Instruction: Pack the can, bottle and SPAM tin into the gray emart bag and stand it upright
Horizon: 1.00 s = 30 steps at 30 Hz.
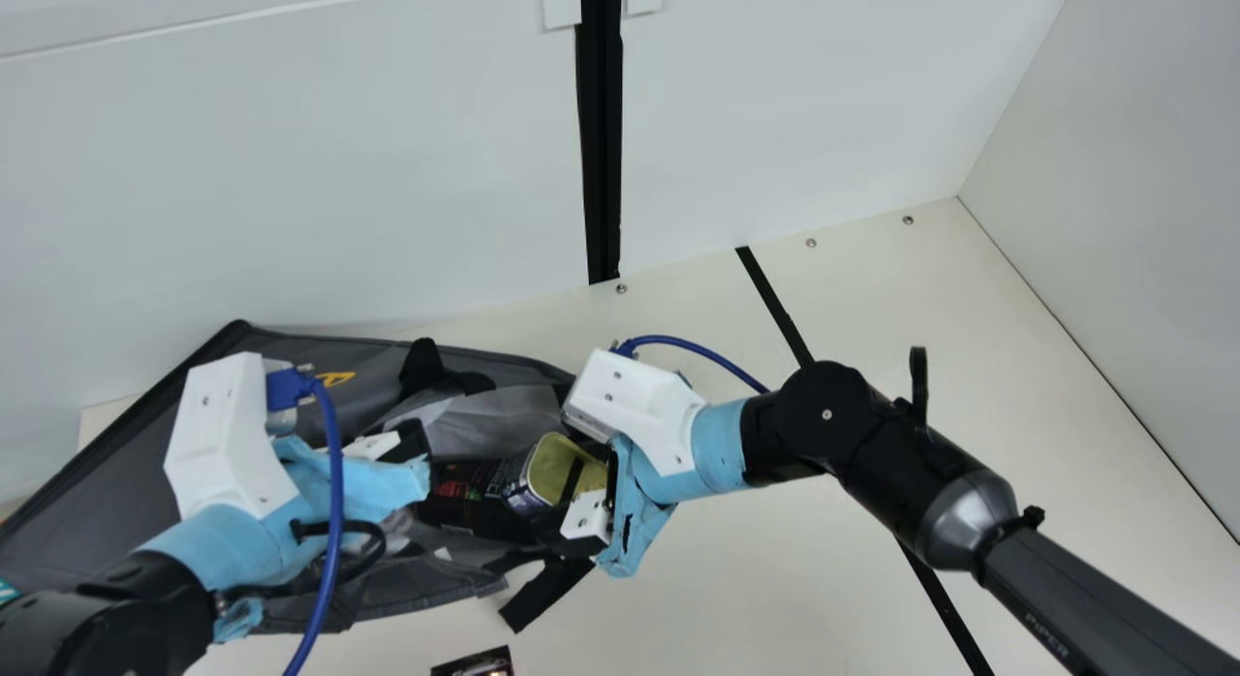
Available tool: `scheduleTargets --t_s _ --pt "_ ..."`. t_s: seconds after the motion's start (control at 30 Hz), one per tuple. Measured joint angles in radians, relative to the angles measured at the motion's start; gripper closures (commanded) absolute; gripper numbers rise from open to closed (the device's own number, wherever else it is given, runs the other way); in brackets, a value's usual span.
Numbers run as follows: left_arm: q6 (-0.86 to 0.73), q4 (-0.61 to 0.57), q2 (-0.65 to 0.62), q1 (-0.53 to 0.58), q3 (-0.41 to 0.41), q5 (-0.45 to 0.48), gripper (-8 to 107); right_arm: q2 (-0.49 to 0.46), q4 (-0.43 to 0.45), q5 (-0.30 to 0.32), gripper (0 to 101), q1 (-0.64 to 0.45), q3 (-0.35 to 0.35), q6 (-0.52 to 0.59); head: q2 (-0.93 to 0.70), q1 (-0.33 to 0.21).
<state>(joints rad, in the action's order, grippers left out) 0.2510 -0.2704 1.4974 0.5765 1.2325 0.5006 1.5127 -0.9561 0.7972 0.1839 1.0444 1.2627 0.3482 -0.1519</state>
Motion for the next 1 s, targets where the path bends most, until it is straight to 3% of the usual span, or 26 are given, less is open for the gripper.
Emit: scheduleTargets --t_s 0.3,1.0 --pt "0.000 0.000 0.000 0.000 0.000 0.000 107 0.038 -0.088 -0.034 101 0.030 0.015 0.056 -0.002 0.000" --pt "0.000 0.000 0.000 0.000 0.000 0.000 107 0.172 -0.161 -0.113 101 0.126 0.124 0.048 -0.002 0.000"
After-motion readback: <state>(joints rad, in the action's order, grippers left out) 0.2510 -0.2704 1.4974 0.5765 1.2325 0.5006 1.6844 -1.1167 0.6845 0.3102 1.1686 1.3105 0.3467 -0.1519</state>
